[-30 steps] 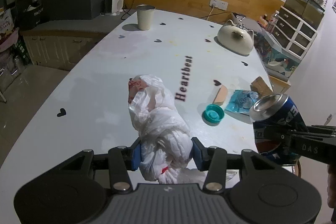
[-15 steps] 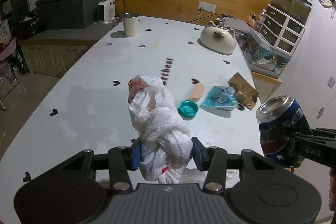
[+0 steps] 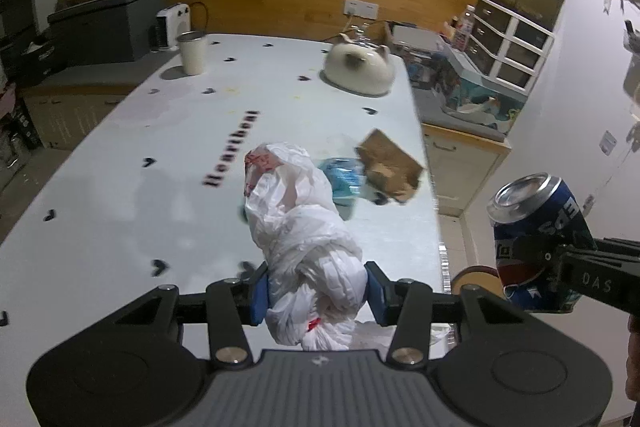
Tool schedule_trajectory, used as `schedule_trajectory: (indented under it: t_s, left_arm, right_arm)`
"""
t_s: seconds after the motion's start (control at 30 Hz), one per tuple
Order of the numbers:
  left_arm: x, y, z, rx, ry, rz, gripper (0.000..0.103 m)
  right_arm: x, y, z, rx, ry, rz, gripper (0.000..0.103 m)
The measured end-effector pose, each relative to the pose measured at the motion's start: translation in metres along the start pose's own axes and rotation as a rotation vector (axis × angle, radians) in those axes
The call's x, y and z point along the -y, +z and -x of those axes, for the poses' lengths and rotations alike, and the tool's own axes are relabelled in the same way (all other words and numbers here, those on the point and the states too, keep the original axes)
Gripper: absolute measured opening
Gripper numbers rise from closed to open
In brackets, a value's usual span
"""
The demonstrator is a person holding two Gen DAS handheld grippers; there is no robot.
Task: Collect trash
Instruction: 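Lift the tissue bundle and Pepsi can and carry both toward the bin, then lower both grippers over the bin opening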
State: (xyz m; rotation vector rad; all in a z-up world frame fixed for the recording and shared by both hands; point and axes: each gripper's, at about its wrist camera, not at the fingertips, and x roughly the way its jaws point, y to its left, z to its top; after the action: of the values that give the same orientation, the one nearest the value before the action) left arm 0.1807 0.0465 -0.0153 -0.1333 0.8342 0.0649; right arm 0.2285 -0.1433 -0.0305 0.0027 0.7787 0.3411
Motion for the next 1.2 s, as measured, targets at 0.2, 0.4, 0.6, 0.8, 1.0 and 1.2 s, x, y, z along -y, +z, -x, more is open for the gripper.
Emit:
schedule_trajectory:
  t_s: [0.2, 0.4, 0.6, 0.8, 1.0, 1.2]
  left_arm:
    - [0.065, 0.004, -0.022, -0.017, -0.029, -0.019, 0.049]
    - [0.128, 0.009, -0.051, -0.036, -0.063, -0.045, 0.049]
    - [0.182, 0.010, -0.080, -0.067, -0.104, -0.076, 0.049]
    - [0.229, 0.013, -0.113, -0.109, -0.147, -0.128, 0.049]
    - [0.267, 0.015, -0.155, -0.171, -0.192, -0.169, 0.049]
    - [0.298, 0.009, -0.214, -0.270, -0.224, -0.197, 0.049]
  right_arm:
    - [0.067, -0.002, 0.007, -0.004, -0.025, -0.027, 0.025]
    - [0.131, -0.008, 0.009, -0.019, -0.054, -0.054, 0.025]
    - [0.192, -0.013, 0.004, -0.043, -0.096, -0.080, 0.025]
    - [0.243, -0.017, -0.004, -0.062, -0.143, -0.126, 0.025]
    - [0.288, -0.027, -0.020, -0.103, -0.189, -0.193, 0.025]
    - [0.330, -0.045, -0.052, -0.163, -0.239, -0.277, 0.025]
